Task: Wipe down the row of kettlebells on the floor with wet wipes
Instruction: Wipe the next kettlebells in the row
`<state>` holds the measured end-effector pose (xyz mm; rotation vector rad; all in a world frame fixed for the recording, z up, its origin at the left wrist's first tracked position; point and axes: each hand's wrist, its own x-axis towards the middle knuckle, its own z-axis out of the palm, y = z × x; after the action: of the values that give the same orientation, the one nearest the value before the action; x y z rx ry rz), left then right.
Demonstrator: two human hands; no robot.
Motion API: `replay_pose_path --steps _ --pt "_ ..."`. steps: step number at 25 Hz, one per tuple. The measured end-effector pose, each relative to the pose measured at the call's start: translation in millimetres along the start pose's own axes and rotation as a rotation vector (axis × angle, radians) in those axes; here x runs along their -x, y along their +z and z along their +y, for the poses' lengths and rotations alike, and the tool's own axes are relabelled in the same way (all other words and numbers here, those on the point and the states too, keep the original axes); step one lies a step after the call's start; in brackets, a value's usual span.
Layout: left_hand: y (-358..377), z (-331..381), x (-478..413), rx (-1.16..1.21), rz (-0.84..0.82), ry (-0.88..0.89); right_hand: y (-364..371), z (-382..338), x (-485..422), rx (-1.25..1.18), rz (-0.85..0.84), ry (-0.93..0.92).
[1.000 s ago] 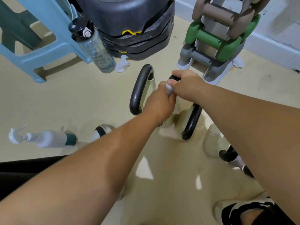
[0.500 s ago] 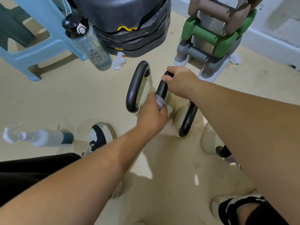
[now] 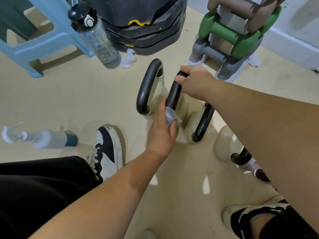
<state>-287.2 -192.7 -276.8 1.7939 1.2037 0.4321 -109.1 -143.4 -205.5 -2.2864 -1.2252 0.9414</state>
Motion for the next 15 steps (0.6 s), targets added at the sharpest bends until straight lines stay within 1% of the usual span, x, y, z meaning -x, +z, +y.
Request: replay_pose_path --steps 3,5,7,9,10,11,13,15 --pt "1.7 -4.8 2.4 0.014 0.022 -0.031 -1.5 2.2 1.3 0.014 0.001 -0.005" --pt "-1.7 5.0 -7.8 -0.048 0.025 -0.025 -1.1 3.2 0.5 -0.003 0.008 -0.005" --pt "-6.8 20.2 -34.1 -0.219 -0.040 0.006 -0.1 1.8 0.1 -0.018 0.004 0.001" --pt "-8.0 40.1 -70.0 -0.417 -0.174 -0.005 -0.1 4.5 -4.6 -0.030 0.004 0.006" --pt "-8.7 49.6 -84.0 -0.453 -0.221 -0.023 0.0 4.8 -5.6 -0.049 0.000 0.015" --pt "-7.6 55.4 -94.3 -0.445 -0.230 -0.030 -0.8 4.8 -5.2 -0.073 -0.002 0.024" --pt "-3.8 61.2 -98.5 -0.404 -0.157 -0.041 -4.5 2.8 -3.8 -0.107 -0.001 0.051" --pt "0.8 58.1 -79.6 -0.438 -0.072 -0.017 -7.0 3.3 -4.1 -0.128 -0.011 0.070"
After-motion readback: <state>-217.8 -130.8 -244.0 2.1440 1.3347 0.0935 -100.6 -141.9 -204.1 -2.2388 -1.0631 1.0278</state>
